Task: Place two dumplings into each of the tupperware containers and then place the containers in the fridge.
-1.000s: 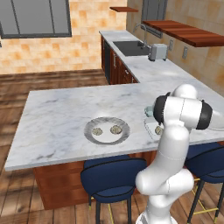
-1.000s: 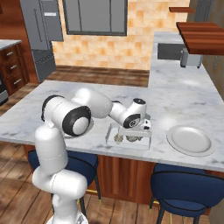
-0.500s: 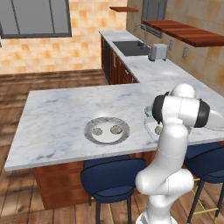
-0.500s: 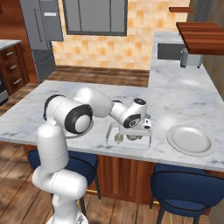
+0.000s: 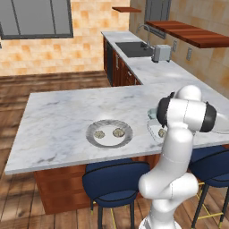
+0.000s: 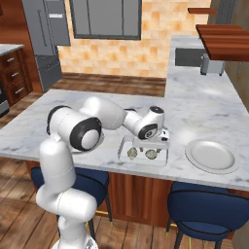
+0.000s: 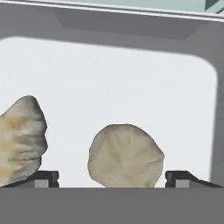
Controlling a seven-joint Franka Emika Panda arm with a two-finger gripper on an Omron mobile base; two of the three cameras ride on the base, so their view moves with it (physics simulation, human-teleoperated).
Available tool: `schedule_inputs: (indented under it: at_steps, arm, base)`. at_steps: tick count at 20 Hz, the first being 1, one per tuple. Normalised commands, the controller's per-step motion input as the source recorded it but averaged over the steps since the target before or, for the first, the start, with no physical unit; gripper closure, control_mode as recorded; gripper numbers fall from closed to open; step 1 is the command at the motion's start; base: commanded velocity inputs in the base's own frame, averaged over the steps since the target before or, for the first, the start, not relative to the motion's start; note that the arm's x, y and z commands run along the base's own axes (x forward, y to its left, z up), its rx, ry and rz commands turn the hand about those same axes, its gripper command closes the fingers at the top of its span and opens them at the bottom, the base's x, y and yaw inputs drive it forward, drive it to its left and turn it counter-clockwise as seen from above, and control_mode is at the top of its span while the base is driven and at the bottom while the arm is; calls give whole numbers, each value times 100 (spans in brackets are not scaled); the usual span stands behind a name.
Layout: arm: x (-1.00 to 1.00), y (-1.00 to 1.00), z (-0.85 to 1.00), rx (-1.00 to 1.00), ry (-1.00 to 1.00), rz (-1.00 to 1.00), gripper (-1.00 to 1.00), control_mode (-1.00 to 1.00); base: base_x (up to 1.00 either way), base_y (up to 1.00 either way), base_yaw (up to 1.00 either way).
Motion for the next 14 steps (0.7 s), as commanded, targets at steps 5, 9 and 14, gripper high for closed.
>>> schedule_inputs:
  at_steps: [5,9,14]
  arm:
    - [-63,-19,40,0,0,-10,-100,-100]
    - [-72,-46,9,1,1,-25,-100,-100]
    - [-16,-19,3,0,1,-25,-100,-100]
  base:
    - [0,0,0]
    - [0,0,0]
    - [0,0,0]
